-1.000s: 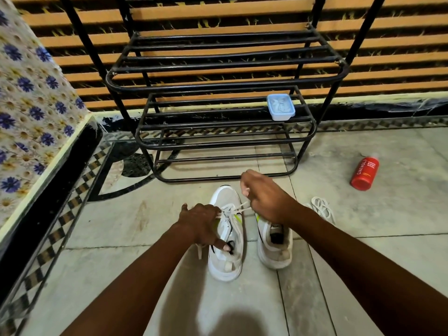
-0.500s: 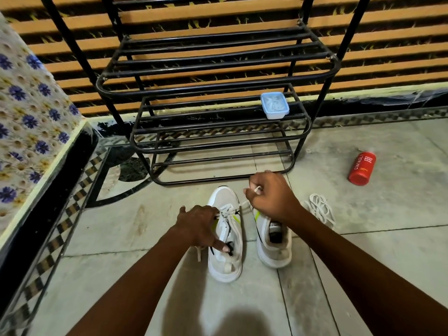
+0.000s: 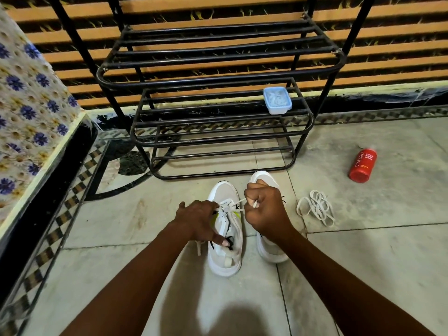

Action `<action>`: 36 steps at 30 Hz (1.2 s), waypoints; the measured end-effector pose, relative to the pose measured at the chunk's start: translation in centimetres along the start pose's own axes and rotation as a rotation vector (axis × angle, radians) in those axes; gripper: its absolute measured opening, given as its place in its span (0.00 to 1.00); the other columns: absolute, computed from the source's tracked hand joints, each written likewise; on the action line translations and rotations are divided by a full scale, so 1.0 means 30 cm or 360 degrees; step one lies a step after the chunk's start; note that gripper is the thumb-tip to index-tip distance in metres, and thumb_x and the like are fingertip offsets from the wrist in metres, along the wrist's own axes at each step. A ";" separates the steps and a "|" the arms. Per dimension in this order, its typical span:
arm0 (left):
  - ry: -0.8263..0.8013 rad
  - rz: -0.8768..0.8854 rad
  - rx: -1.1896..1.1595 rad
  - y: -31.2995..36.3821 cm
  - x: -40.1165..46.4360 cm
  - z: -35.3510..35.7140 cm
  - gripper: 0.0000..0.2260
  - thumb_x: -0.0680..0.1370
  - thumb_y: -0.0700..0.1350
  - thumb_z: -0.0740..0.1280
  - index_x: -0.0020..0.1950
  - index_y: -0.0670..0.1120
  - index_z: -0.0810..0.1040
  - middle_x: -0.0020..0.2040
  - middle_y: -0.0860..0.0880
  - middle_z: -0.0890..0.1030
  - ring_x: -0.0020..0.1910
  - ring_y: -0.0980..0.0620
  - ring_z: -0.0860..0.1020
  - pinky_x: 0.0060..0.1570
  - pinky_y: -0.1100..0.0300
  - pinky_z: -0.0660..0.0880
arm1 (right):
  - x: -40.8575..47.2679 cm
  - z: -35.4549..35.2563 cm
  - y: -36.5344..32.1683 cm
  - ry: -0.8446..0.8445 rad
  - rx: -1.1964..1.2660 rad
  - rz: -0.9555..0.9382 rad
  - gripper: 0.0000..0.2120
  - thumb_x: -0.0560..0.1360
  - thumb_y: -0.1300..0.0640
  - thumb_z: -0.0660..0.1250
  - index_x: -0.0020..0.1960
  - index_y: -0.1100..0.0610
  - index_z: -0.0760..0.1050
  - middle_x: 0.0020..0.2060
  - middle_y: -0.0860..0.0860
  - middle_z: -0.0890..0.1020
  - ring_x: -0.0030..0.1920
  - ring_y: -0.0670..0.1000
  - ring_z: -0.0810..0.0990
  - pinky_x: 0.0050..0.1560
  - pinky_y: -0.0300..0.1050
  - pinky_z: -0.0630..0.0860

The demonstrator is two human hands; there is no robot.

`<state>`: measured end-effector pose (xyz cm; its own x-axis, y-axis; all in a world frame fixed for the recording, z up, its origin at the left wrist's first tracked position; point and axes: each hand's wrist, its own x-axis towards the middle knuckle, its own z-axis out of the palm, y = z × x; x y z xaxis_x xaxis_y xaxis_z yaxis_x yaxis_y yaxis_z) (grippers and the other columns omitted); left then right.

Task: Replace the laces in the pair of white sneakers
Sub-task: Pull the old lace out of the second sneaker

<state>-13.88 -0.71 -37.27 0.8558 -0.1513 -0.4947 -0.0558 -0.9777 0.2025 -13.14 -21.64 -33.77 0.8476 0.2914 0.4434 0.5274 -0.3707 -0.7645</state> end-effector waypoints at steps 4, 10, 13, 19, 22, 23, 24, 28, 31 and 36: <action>0.0001 -0.0008 -0.0004 -0.003 0.001 0.004 0.54 0.55 0.80 0.72 0.76 0.58 0.66 0.73 0.59 0.72 0.75 0.52 0.67 0.75 0.34 0.56 | -0.036 0.010 -0.002 0.0061 0.0002 0.0005 0.18 0.56 0.69 0.58 0.32 0.49 0.54 0.28 0.43 0.58 0.34 0.48 0.60 0.34 0.45 0.54; -0.0020 -0.0016 0.0031 0.003 0.000 0.002 0.53 0.56 0.80 0.72 0.76 0.58 0.67 0.73 0.58 0.72 0.75 0.51 0.67 0.75 0.33 0.55 | 0.018 -0.073 -0.017 0.0399 0.0149 -0.0038 0.24 0.55 0.74 0.57 0.33 0.47 0.53 0.28 0.41 0.58 0.33 0.44 0.59 0.36 0.37 0.55; -0.0041 -0.0012 0.0045 0.012 0.000 -0.005 0.54 0.57 0.79 0.73 0.77 0.56 0.65 0.75 0.56 0.71 0.76 0.50 0.66 0.77 0.35 0.54 | 0.034 -0.095 0.011 0.0302 -0.0106 0.0047 0.19 0.56 0.71 0.59 0.32 0.50 0.56 0.27 0.42 0.59 0.33 0.47 0.59 0.34 0.39 0.55; 0.0050 -0.0037 -0.0102 0.002 -0.017 0.020 0.52 0.60 0.76 0.72 0.79 0.56 0.63 0.78 0.55 0.69 0.78 0.51 0.65 0.77 0.41 0.57 | -0.016 0.000 0.096 -0.0266 -0.0476 0.0288 0.10 0.63 0.61 0.63 0.44 0.57 0.72 0.37 0.51 0.73 0.40 0.55 0.72 0.41 0.46 0.66; 0.0172 -0.0068 -0.0330 -0.010 -0.013 0.056 0.49 0.62 0.72 0.71 0.79 0.58 0.63 0.79 0.57 0.67 0.76 0.52 0.67 0.75 0.46 0.64 | -0.016 0.038 0.113 -0.0537 -0.0885 0.0345 0.14 0.69 0.62 0.67 0.54 0.57 0.73 0.48 0.56 0.75 0.51 0.61 0.75 0.50 0.54 0.76; 0.0216 -0.0065 -0.0400 -0.009 -0.017 0.063 0.47 0.63 0.70 0.71 0.79 0.58 0.64 0.79 0.58 0.67 0.76 0.53 0.68 0.74 0.48 0.66 | -0.012 0.043 0.107 -0.0609 -0.0983 0.0307 0.13 0.71 0.63 0.66 0.55 0.57 0.74 0.51 0.55 0.75 0.53 0.61 0.75 0.51 0.54 0.77; 0.0260 -0.0059 -0.0466 -0.004 -0.021 0.068 0.44 0.65 0.68 0.72 0.79 0.58 0.65 0.78 0.58 0.68 0.75 0.53 0.69 0.73 0.50 0.67 | -0.010 0.047 0.101 -0.0695 -0.1066 0.0260 0.13 0.72 0.64 0.65 0.55 0.57 0.75 0.54 0.55 0.75 0.55 0.60 0.75 0.52 0.52 0.76; 0.0428 -0.0033 -0.0607 0.029 -0.030 0.056 0.33 0.64 0.62 0.70 0.70 0.58 0.74 0.68 0.60 0.75 0.66 0.54 0.75 0.62 0.53 0.74 | -0.007 0.052 0.094 -0.0935 -0.1272 0.0019 0.15 0.73 0.62 0.65 0.58 0.54 0.77 0.63 0.52 0.74 0.60 0.59 0.75 0.56 0.50 0.72; 0.0486 -0.0017 -0.0600 0.054 -0.021 0.046 0.29 0.66 0.59 0.71 0.66 0.55 0.77 0.64 0.59 0.77 0.63 0.53 0.76 0.59 0.51 0.76 | 0.000 0.051 0.086 -0.1162 -0.1138 0.0010 0.13 0.75 0.61 0.63 0.58 0.57 0.76 0.60 0.56 0.76 0.59 0.60 0.78 0.56 0.50 0.73; 0.0565 -0.0018 -0.0285 0.098 -0.001 0.020 0.16 0.73 0.51 0.70 0.60 0.50 0.80 0.60 0.52 0.80 0.60 0.47 0.77 0.54 0.52 0.76 | -0.009 0.050 0.083 -0.0977 -0.1241 0.0078 0.11 0.74 0.64 0.62 0.55 0.58 0.76 0.58 0.56 0.75 0.59 0.60 0.77 0.56 0.50 0.74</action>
<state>-14.38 -3.66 -37.16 0.9822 -0.0502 -0.1812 0.0184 -0.9334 0.3585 -12.15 -21.32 -36.49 0.8085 0.5845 -0.0679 0.5700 -0.8066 -0.1562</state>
